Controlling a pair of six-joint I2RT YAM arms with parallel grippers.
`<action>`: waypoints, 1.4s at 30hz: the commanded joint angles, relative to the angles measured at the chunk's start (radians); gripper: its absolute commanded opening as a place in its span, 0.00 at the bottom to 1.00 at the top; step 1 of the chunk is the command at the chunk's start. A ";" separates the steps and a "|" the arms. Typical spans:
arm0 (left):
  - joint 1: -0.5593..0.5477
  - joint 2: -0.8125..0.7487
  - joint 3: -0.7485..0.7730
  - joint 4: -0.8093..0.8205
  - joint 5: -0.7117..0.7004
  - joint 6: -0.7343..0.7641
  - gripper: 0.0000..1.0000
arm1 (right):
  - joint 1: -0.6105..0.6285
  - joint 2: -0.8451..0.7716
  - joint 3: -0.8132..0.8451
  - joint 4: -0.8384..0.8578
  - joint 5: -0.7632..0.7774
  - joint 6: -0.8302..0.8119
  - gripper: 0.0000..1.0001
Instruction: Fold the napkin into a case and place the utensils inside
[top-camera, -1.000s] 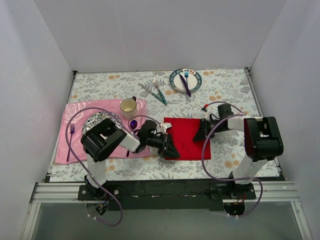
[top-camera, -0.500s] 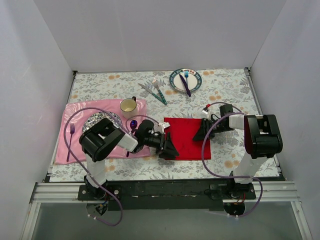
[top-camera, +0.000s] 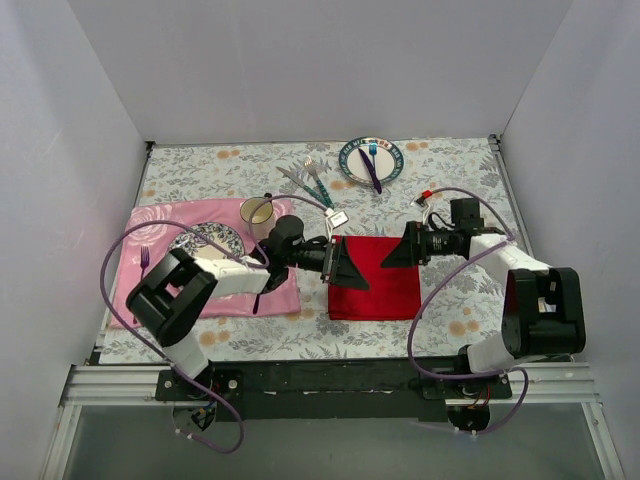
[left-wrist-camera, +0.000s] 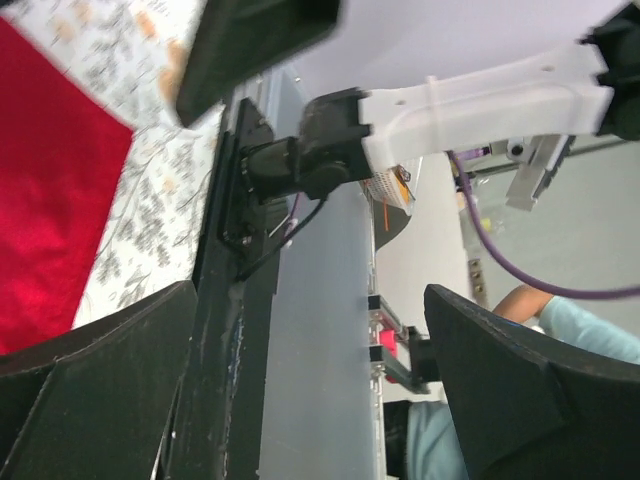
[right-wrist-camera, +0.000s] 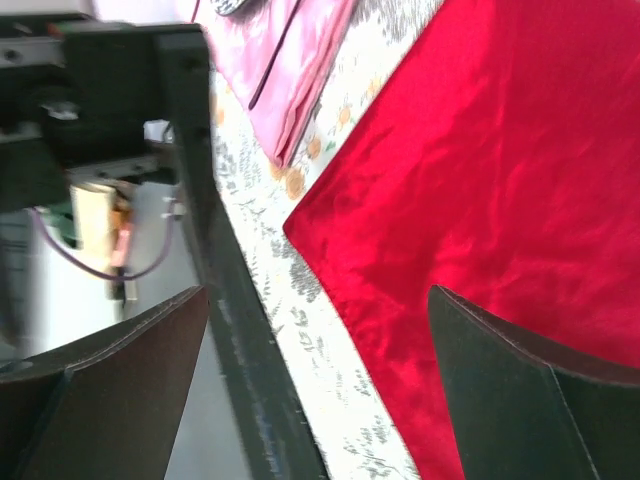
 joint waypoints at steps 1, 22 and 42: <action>-0.002 0.118 -0.020 0.178 -0.012 -0.144 0.98 | 0.023 0.073 -0.056 0.086 -0.039 0.106 0.99; 0.044 0.302 -0.185 0.431 -0.024 -0.327 0.98 | -0.020 0.373 -0.069 0.036 0.211 -0.035 0.99; -0.024 0.239 -0.138 0.261 -0.064 -0.187 0.98 | 0.046 0.167 -0.024 -0.009 0.024 -0.009 0.96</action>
